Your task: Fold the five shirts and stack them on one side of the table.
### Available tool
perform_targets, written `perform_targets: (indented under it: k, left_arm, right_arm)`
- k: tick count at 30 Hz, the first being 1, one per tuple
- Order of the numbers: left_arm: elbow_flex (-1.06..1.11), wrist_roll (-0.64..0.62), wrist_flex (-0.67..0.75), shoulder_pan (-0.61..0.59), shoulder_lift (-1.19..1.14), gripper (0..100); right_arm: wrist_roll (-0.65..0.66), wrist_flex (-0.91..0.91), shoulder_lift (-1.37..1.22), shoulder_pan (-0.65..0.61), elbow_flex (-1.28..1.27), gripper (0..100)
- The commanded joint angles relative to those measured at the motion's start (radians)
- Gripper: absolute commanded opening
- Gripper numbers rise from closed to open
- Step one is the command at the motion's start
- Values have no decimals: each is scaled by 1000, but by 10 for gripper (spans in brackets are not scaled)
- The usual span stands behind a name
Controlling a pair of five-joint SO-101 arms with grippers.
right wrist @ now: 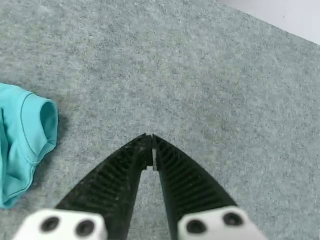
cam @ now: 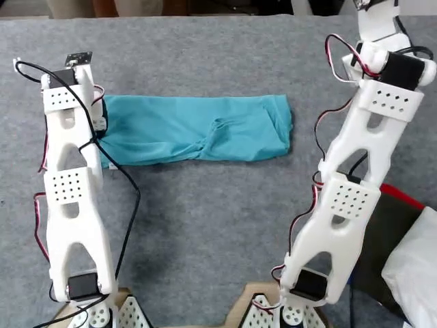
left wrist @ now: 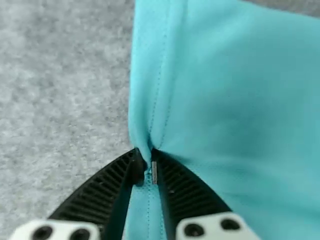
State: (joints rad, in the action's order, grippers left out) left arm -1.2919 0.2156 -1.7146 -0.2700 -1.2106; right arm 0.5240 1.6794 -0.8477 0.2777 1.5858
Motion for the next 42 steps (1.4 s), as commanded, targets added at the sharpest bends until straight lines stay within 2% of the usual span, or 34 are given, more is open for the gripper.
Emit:
perform_targets:
  k: [1, 7, 14, 22, 29, 36, 38, 40, 42]
  left_arm:
    - [0, 8, -2, 0, -10, 19]
    - [-2, -2, -9, 0, -1, 18]
    - [-57, -210, -21, 23, 165, 18]
    - [-71, -222, -21, 114, 275, 18]
    - [-77, -218, -21, 144, 283, 18]
    - [-68, -215, -21, -6, 278, 18]
    - [-61, -169, -23, -26, 277, 18]
    - [-18, -64, -23, -28, 277, 19]
    - [46, -20, -35, -17, 277, 63]
  right_arm:
    - [9, -18, 7, 21, 44, 6]
    - [9, -21, 7, 21, 44, 6]
    - [23, -23, 7, 22, 44, 6]
    - [23, -25, 7, 22, 45, 6]
    - [23, -25, 7, 22, 45, 6]
    - [23, -25, 7, 22, 45, 6]
    - [23, -25, 7, 22, 45, 6]
    - [23, -23, 7, 21, 45, 6]
    - [23, -21, 7, 19, 45, 6]
